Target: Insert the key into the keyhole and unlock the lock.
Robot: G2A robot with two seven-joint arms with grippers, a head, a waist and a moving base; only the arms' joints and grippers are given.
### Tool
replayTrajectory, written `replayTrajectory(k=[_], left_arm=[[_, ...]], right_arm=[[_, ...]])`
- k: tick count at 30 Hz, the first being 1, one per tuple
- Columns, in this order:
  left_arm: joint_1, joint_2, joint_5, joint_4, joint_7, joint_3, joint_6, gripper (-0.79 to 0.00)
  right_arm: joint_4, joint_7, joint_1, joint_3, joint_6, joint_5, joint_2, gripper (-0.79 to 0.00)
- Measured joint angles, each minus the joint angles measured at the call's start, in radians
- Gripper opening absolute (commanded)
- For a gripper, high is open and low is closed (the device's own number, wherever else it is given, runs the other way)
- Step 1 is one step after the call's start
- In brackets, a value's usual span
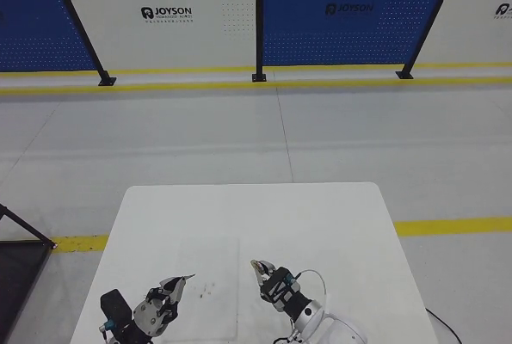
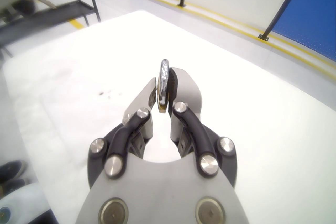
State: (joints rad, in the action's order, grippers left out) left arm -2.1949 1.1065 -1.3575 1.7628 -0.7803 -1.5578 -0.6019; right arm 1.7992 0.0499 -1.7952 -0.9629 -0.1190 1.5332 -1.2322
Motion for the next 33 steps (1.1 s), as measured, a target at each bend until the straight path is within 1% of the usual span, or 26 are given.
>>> replayTrajectory(k=[4,6,9,12,14,19,22,25,27,28,29,33], left_arm=[[0.000,0.000,0.000,0.000,0.000,0.000,0.000,-0.785],[0.004,0.000,0.003,0.004,0.008,0.003,0.001,-0.785],[0.017,0.003,0.036,0.027,0.045,0.023,0.004,-0.785],[0.021,0.006,0.097,0.041,0.043,0.047,-0.017,-0.785],[0.029,0.010,0.157,0.038,0.021,0.070,-0.047,-0.785],[0.076,0.020,0.294,0.008,-0.014,0.140,-0.118,-0.785],[0.111,0.027,0.345,-0.015,-0.021,0.193,-0.171,-0.785],[0.144,0.033,0.407,-0.042,-0.030,0.243,-0.246,-0.785],[0.161,0.035,0.437,-0.059,-0.025,0.269,-0.301,-0.785],[0.173,0.035,0.437,-0.069,-0.006,0.278,-0.338,-0.785],[0.181,0.034,0.425,-0.074,0.008,0.277,-0.356,-0.785],[0.184,0.033,0.412,-0.075,0.013,0.271,-0.351,-0.785]], right_arm=[[-0.002,-0.004,0.001,-0.001,0.002,-0.004,0.000,-0.785],[-0.009,-0.031,0.016,-0.005,-0.005,-0.041,-0.003,-0.785],[-0.010,-0.028,0.044,-0.010,-0.084,-0.156,-0.005,-0.785],[-0.018,0.023,0.063,-0.022,-0.203,-0.329,-0.007,-0.785],[-0.037,0.055,0.079,-0.026,-0.304,-0.460,-0.008,-0.785],[-0.120,0.065,0.138,0.010,-0.568,-0.758,-0.015,-0.785],[-0.173,0.062,0.176,0.039,-0.671,-0.898,-0.022,-0.785],[-0.217,0.050,0.203,0.065,-0.746,-1.013,-0.027,-0.785],[-0.239,0.029,0.217,0.073,-0.763,-1.058,-0.028,-0.785],[-0.244,0.019,0.222,0.074,-0.762,-1.067,-0.028,-0.785],[-0.245,0.018,0.222,0.074,-0.761,-1.067,-0.028,-0.785],[-0.243,0.020,0.222,0.074,-0.760,-1.065,-0.028,-0.785]])
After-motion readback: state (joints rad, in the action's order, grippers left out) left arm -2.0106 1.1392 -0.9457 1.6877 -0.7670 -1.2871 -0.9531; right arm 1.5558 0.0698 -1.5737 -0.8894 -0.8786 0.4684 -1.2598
